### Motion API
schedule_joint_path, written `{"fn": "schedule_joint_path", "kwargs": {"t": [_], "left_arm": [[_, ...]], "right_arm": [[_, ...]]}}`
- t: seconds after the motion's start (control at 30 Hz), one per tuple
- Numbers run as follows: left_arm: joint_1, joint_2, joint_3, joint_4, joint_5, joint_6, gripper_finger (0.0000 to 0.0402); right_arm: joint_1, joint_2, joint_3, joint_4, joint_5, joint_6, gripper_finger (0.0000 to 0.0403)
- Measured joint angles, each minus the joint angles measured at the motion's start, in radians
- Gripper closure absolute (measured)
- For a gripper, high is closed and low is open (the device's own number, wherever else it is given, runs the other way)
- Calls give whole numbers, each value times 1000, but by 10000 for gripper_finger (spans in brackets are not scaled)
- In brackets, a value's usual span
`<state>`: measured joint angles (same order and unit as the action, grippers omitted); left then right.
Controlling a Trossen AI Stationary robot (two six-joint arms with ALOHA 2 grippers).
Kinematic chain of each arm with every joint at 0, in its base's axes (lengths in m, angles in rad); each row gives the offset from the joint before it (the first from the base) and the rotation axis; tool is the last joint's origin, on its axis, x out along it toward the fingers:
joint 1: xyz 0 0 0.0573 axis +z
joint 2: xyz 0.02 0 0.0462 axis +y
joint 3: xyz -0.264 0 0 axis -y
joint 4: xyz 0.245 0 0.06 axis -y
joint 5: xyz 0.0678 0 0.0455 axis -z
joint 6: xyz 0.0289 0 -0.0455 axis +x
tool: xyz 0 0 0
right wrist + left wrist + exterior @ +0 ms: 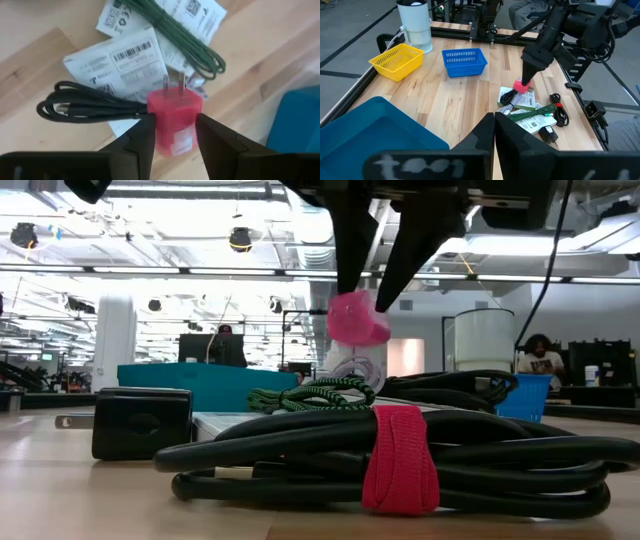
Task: Pick and place items into bin
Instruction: Put the pink charger adapter into the blue bin
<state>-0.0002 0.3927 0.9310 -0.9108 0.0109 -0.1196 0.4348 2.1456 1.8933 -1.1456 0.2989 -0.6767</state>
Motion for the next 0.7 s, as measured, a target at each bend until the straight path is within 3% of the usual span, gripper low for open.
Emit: {"fn": "schedule_joint_path", "kwargs": {"t": [0.4, 0.7], "left_arm": [[0, 0, 0, 0, 0, 0, 401], [0, 0, 0, 0, 0, 0, 401]], "right_arm": [[-5, -10, 2, -36, 2, 7, 325], [-10, -10, 2, -17, 30, -2, 327]]}}
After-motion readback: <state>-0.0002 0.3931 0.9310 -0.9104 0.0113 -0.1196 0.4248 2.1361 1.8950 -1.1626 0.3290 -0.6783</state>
